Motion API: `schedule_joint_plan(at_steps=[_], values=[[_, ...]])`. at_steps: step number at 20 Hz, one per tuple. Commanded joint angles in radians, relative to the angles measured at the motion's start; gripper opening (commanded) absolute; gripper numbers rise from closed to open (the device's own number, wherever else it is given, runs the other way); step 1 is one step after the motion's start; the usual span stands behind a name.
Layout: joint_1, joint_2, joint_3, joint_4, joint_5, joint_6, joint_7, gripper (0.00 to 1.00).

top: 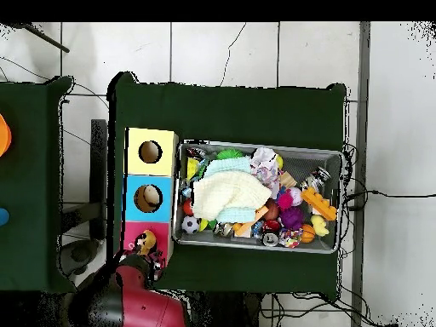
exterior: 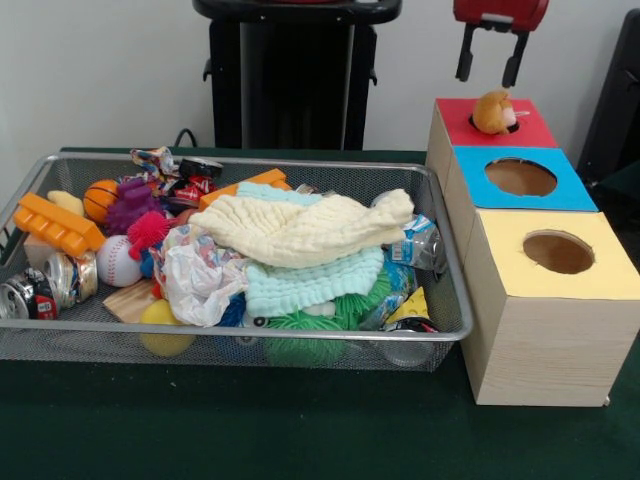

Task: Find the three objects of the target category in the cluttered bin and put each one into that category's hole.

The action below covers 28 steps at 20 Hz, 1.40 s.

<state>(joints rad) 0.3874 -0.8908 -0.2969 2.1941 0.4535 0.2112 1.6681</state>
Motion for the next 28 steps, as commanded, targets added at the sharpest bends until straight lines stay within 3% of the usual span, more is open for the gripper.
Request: schedule_joint_plan(at_steps=[1, 9, 19, 20, 28], values=[[0.020, 0.017, -0.023, -0.096, 0.048, 0.145, 0.312, 1.00], [0.045, 0.007, -0.058, -0.124, 0.045, 0.206, 0.322, 1.00], [0.037, 0.013, -0.045, -0.114, 0.057, 0.176, 0.310, 1.00], [0.037, 0.013, -0.045, -0.113, 0.058, 0.173, 0.311, 0.00], [0.044, 0.011, -0.057, -0.114, 0.056, 0.181, 0.312, 0.00]])
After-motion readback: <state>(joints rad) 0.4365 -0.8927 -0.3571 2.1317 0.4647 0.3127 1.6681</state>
